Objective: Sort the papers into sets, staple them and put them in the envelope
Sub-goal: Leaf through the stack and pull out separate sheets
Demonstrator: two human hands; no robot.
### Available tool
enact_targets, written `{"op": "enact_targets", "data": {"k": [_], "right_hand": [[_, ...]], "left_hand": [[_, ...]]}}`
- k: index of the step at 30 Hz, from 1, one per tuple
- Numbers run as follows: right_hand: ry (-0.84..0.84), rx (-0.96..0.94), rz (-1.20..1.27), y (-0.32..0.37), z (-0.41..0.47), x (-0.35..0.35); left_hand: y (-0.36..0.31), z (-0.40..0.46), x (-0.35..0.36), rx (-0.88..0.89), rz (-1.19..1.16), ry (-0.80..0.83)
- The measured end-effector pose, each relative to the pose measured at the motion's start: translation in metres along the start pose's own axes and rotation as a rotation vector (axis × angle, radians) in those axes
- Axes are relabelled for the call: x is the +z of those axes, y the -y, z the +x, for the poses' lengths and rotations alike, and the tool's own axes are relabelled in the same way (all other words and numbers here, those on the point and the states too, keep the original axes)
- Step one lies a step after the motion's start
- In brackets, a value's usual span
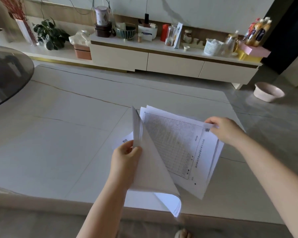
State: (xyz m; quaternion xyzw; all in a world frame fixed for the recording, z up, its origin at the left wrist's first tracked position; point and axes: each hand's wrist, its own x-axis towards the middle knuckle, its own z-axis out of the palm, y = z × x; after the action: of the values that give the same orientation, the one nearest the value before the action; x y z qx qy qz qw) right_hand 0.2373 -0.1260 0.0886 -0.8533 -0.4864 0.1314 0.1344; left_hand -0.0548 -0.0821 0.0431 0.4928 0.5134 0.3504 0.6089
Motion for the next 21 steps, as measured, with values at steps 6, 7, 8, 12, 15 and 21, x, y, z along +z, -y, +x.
{"op": "enact_targets", "data": {"k": [6, 7, 8, 12, 15, 21], "right_hand": [[-0.026, -0.067, -0.398, 0.016, 0.029, -0.037], [-0.056, -0.097, -0.505, 0.024, 0.033, -0.04], [-0.084, -0.139, -0.612, 0.031, 0.037, -0.042], [-0.126, -0.254, -0.82, 0.05, 0.074, -0.037], [-0.076, -0.335, -0.89, 0.063, 0.108, -0.018], [-0.008, -0.431, -0.832, 0.079, 0.153, 0.044]], "left_hand": [[-0.001, 0.001, -0.002, -0.1, -0.09, 0.05], [-0.001, 0.002, -0.001, -0.125, -0.113, 0.048], [-0.001, 0.003, -0.001, -0.149, -0.13, 0.048], [0.001, 0.008, 0.0, -0.197, -0.125, 0.088], [0.003, 0.013, 0.003, -0.224, -0.133, 0.104], [0.014, 0.028, 0.014, -0.247, -0.165, 0.086]]}}
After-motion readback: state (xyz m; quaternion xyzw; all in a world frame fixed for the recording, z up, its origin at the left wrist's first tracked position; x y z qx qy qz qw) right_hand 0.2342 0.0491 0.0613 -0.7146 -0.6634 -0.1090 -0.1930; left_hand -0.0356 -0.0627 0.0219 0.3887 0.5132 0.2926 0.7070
